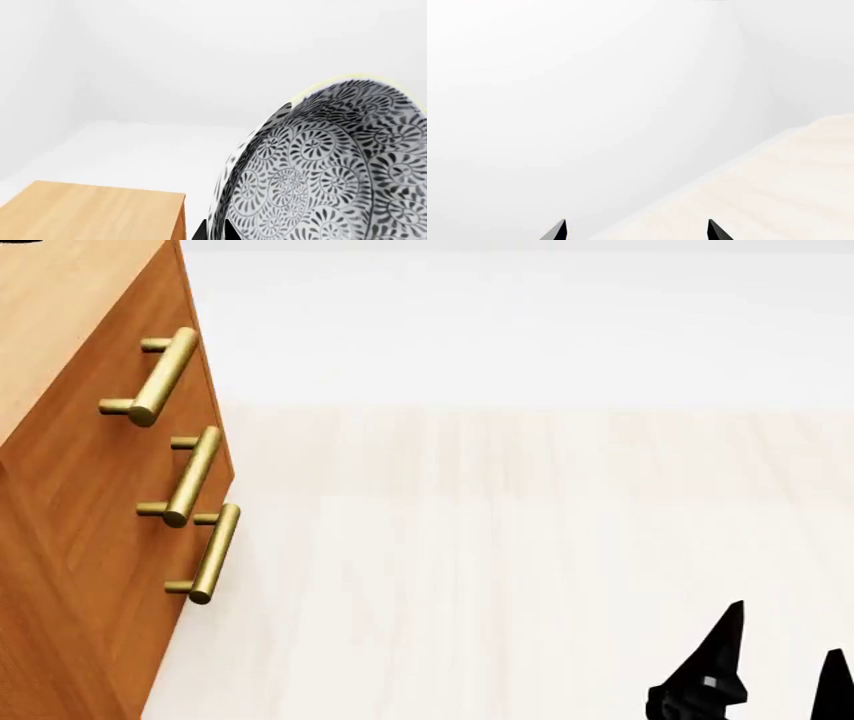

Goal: Put the bowl on top of the cabinet.

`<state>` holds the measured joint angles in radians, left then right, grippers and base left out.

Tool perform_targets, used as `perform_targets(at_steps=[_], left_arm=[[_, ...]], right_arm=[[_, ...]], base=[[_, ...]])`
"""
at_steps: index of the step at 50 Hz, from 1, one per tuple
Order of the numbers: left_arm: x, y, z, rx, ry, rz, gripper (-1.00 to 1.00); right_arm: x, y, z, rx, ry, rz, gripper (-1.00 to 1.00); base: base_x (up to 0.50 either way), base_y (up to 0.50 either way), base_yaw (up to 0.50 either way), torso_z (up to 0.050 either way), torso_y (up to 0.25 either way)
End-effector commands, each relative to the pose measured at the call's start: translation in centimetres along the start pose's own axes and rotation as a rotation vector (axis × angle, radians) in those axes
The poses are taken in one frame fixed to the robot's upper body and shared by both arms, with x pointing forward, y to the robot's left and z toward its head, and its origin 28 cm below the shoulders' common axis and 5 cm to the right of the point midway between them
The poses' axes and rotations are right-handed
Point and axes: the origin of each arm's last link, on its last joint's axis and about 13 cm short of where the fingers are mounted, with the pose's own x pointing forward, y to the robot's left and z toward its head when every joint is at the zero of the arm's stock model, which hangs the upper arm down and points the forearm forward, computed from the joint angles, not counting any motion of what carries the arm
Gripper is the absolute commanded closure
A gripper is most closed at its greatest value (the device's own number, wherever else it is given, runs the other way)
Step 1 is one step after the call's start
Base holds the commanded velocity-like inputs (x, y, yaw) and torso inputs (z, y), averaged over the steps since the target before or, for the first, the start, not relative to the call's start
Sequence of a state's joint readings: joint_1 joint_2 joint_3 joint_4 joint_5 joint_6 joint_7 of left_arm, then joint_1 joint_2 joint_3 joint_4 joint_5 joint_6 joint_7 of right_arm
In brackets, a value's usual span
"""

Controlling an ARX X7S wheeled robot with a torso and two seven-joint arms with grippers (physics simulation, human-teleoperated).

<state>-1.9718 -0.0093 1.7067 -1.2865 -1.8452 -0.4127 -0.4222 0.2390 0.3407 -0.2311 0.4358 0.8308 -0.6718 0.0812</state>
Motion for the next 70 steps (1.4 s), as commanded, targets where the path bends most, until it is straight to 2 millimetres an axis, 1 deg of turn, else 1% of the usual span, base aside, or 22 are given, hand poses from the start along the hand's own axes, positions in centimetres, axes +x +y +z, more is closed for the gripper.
perform_targets(at_steps=[1,8,12,17,30,32,33,37,41,45,52,61,67,70], left_arm=[[-0.2,1.0,1.1,-0.091,0.025,0.064,1.00],[-0.4,1.5,1.7,-0.127,0.031,0.105,1.00],[-0.6,1.8,2.3,-0.139,0.024,0.112,1.00],[-0.8,2.3,2.8,-0.190,0.029,0.151,1.00],[-0.5,3.4,2.7,-0.328,0.092,0.254,1.00],[-0.4,3.5,2.6,-0.345,0.104,0.275,1.00],[-0.3,3.6,2.4,-0.386,0.126,0.313,1.00],[-0.1,3.6,2.0,-0.398,0.141,0.320,1.00],[-0.1,3.7,2.0,-0.436,0.157,0.296,1.00],[-0.1,4.0,2.2,-0.466,0.156,0.305,1.00],[0.2,4.3,2.0,-0.516,0.158,0.336,1.00],[0.1,4.9,2.7,-0.600,0.147,0.307,1.00],[0.1,5.4,3.1,-0.643,0.120,0.333,1.00],[0.2,5.7,3.2,-0.693,0.113,0.330,1.00]], right_arm=[[-0.1,0.0,0.1,-0.003,-0.004,0.002,-1.00],[-0.1,0.0,0.0,-0.003,-0.001,0.002,-1.00],[0.0,0.0,-0.1,-0.004,0.003,0.000,-1.00],[0.1,-0.1,-0.1,-0.006,0.001,-0.002,-1.00],[0.0,-0.1,-0.1,-0.008,0.002,-0.002,-1.00],[0.1,0.0,-0.2,-0.009,0.004,-0.001,-1.00],[0.1,0.0,-0.2,-0.010,0.005,0.000,-1.00],[0.0,0.0,-0.2,-0.011,0.004,0.002,-1.00],[0.1,0.1,-0.3,-0.015,0.006,0.005,-1.00],[0.1,0.1,-0.3,-0.018,0.006,0.004,-1.00],[0.1,0.2,-0.4,-0.024,0.007,0.009,-1.00],[0.1,0.3,-0.5,-0.030,0.009,0.009,-1.00],[0.1,0.3,-0.6,-0.031,0.013,0.011,-1.00],[0.1,0.3,-0.6,-0.032,0.014,0.012,-1.00]], base=[[0.00,0.00,0.00,0.000,0.000],[0.00,0.00,0.00,0.000,0.001],[0.00,0.00,0.00,0.000,0.000],[0.00,0.00,0.00,0.000,0.000],[0.00,0.00,0.00,0.000,0.000],[0.00,0.00,0.00,0.000,0.005],[0.00,0.00,0.00,0.000,0.000],[0.00,0.00,0.00,0.000,0.000],[0.00,0.00,0.00,0.000,0.000],[0.00,0.00,0.00,0.000,0.000],[0.00,0.00,0.00,0.000,0.000],[0.00,0.00,0.00,0.001,0.001],[0.00,0.00,0.00,0.000,0.000],[0.00,0.00,0.00,0.000,0.000]])
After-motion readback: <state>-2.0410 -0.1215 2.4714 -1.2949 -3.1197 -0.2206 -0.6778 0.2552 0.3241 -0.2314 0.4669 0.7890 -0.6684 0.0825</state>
